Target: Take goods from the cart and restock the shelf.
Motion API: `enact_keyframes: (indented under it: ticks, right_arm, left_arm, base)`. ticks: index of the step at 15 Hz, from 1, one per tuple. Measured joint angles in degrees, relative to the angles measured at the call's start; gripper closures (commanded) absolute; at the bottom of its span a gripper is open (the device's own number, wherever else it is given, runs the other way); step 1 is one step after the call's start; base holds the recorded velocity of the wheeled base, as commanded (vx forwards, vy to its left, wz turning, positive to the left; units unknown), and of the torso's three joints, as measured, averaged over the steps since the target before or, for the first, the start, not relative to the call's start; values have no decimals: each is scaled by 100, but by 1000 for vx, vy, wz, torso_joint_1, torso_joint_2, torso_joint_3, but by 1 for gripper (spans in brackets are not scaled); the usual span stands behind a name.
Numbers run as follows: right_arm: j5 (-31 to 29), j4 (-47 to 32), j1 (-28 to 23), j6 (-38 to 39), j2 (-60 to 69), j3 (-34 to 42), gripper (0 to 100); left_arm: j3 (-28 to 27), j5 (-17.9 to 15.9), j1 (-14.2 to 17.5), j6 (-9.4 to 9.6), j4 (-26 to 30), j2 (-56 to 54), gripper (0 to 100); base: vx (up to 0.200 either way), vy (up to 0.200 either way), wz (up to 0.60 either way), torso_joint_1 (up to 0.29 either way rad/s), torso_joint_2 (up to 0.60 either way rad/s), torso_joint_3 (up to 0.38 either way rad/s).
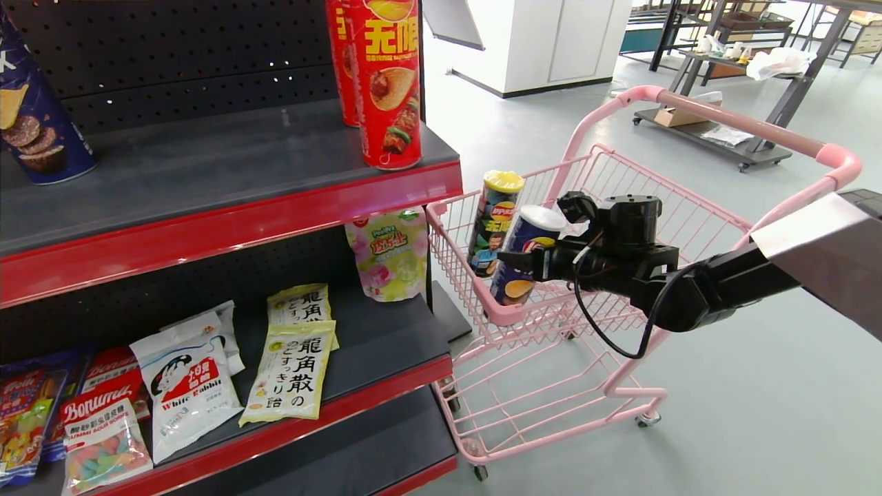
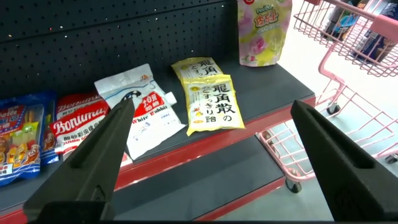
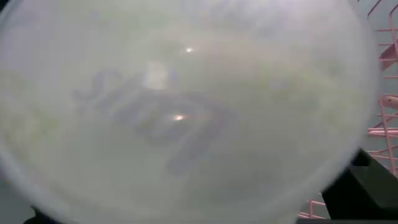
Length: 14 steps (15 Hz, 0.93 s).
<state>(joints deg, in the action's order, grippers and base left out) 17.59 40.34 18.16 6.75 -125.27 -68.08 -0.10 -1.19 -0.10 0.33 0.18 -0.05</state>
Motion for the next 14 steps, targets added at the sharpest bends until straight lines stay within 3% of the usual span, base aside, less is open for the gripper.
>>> enact_keyframes:
  ticks: [8,14]
  right_arm:
    - [6,-110,60,-13,441,-66,100]
    - [-27,-1747,22,-273,2630,-341,100]
  left_arm:
    - [0,0,0,0,0,0,0]
    - [0,-2,0,10,2,0,0]
  base:
    - [0,0,0,0,0,0]
    - [0,0,0,0,0,0]
